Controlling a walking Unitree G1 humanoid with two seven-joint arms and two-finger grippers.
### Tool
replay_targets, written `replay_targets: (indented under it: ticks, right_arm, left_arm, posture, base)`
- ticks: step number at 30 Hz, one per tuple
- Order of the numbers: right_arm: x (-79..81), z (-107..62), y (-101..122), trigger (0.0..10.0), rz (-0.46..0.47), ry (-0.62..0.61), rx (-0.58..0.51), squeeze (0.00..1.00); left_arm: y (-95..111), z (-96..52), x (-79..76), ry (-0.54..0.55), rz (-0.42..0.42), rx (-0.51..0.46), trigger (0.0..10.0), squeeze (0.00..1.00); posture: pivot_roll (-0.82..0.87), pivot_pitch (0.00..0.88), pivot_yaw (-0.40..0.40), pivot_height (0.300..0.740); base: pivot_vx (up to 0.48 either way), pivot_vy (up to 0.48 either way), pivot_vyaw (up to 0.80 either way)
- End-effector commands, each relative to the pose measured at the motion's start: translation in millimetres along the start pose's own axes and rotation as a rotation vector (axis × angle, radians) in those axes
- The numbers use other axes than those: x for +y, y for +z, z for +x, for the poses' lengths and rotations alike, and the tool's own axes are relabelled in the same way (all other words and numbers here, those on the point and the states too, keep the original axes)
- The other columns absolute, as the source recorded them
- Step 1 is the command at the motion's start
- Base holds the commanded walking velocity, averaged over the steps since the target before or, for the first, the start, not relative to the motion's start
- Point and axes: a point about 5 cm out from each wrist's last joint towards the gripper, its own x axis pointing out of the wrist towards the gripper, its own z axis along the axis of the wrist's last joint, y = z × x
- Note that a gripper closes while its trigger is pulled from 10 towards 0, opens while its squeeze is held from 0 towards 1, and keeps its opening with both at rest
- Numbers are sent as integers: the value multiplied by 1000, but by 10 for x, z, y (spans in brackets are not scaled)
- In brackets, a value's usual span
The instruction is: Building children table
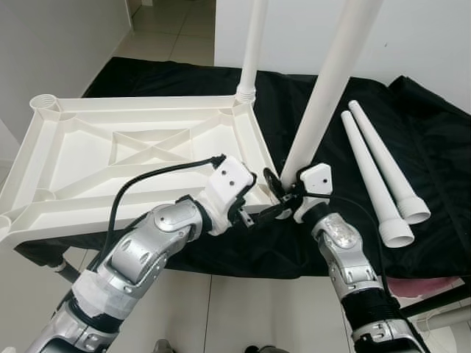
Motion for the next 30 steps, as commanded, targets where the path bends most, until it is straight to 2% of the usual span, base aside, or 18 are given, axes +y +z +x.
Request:
replay_targets:
  ticks: [1,3,9,12,18,21,30]
  right_arm:
    - [65,-134,-299,10000,52,30,139,0]
    - [68,-107,-303,10000,96,31,153,0]
    - [38,-80,-300,10000,139,3,162,0]
    - [11,-77,-355,10000,159,-19,224,0]
    - [8,-87,-399,10000,151,-12,264,0]
    - [-13,-87,-458,10000,188,-31,321,0]
    - [-22,-89,-431,10000,174,-77,299,0]
  left_arm:
    - [24,-5,-63,-92,12,1,10000,0]
    - [24,-7,-65,-94,12,2,10000,0]
    - [24,-9,-75,-98,14,2,10000,0]
    - [31,-4,-82,-99,12,-1,10000,0]
    - [27,-5,-84,-99,10,-1,10000,0]
    - [29,-5,-84,-98,9,-1,10000,0]
    - [22,-7,-79,-90,5,1,10000,0]
  posture:
    - [45,95,-44,740]
    - [46,94,-44,740]
    - [46,91,-45,740]
    - [45,94,-49,740]
    - [43,97,-50,740]
    - [42,101,-50,740]
    - [42,109,-54,740]
  base:
    - [0,0,0]
    - [0,0,0]
    - [0,0,0]
    - [0,0,0]
    - [0,0,0]
    - [0,0,0]
    - [0,0,0]
